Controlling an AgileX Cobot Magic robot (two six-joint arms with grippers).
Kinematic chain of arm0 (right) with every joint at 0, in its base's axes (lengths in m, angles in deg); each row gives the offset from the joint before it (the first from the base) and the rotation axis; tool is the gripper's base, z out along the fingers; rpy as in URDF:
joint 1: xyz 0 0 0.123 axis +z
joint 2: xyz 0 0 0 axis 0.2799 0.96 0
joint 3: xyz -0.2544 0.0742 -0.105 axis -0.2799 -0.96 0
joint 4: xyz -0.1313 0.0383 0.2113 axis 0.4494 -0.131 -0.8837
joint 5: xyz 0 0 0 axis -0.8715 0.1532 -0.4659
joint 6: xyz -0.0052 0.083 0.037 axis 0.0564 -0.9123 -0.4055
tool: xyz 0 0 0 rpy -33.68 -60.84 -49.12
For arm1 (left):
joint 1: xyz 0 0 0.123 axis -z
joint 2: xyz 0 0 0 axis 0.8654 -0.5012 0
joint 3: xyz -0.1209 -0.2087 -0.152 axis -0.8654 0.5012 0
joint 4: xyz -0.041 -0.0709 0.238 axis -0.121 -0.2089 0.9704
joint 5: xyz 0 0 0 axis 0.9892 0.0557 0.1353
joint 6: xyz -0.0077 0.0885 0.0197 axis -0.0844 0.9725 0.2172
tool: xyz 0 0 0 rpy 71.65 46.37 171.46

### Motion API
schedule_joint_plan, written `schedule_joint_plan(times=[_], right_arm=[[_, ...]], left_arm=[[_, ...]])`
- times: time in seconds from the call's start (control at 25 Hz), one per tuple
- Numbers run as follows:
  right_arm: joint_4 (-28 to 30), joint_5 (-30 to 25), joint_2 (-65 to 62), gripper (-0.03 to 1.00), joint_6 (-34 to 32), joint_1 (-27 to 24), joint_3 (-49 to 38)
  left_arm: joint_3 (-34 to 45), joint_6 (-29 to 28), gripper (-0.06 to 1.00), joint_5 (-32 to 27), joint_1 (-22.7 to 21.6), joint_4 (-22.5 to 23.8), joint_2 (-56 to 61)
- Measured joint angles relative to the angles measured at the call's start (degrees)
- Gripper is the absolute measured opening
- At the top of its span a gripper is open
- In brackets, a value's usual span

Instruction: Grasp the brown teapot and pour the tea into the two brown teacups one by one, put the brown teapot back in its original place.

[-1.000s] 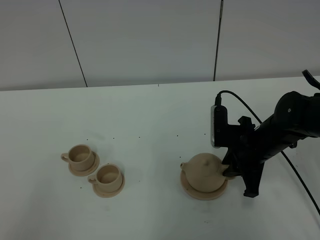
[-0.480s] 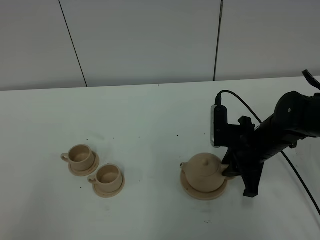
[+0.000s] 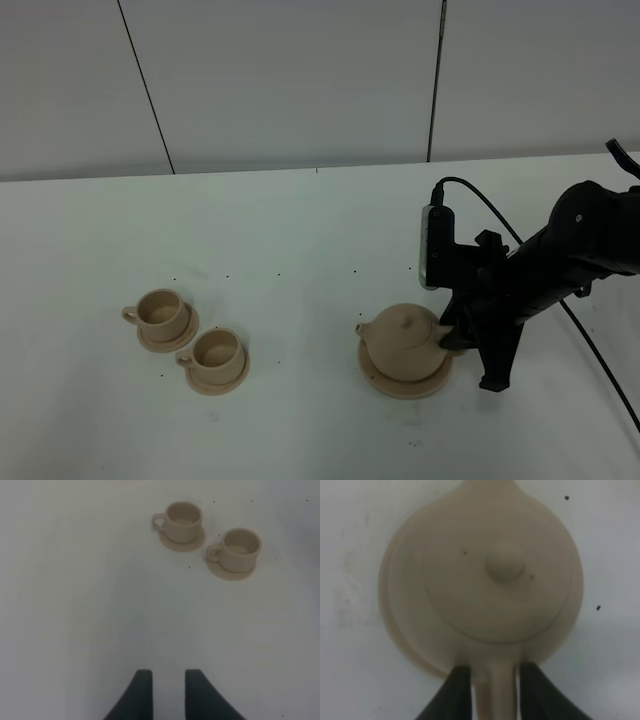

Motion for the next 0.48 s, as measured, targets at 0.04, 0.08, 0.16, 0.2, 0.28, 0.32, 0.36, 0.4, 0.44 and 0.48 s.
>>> schedule_joint_plan(times=[0.04,0.08,0.16,0.2,0.28,0.32,0.36,0.4,0.44,0.48], right_arm=[[0.0,0.0,0.0,0.21,0.0,0.0,0.1],[0.0,0.0,0.0,0.2,0.0,0.0,0.2],[-0.1,0.0,0.0,0.18,0.0,0.0,0.3],[-0.1,0.0,0.0,0.16,-0.1,0.0,0.3],[-0.1,0.0,0.0,0.13,-0.1,0.0,0.3],[-0.1,0.0,0.0,0.11,-0.1,0.0,0.3],[-0.1,0.0,0.0,0.1,-0.1,0.0,0.3],[-0.1,0.0,0.0,0.1,-0.1,0.0,0.3],[-0.2,0.0,0.0,0.1,-0.1,0.0,0.3],[-0.2,0.0,0.0,0.1,-0.1,0.0,0.3]], left_arm=[[0.0,0.0,0.23,0.0,0.0,0.0,0.0],[0.0,0.0,0.23,0.0,0.0,0.0,0.0],[0.0,0.0,0.23,0.0,0.0,0.0,0.0],[0.0,0.0,0.23,0.0,0.0,0.0,0.0],[0.0,0.0,0.23,0.0,0.0,0.0,0.0],[0.0,0.0,0.23,0.0,0.0,0.0,0.0],[0.0,0.0,0.23,0.0,0.0,0.0,0.0],[0.0,0.0,0.23,0.0,0.0,0.0,0.0],[0.0,0.0,0.23,0.0,0.0,0.0,0.0],[0.0,0.0,0.23,0.0,0.0,0.0,0.0]])
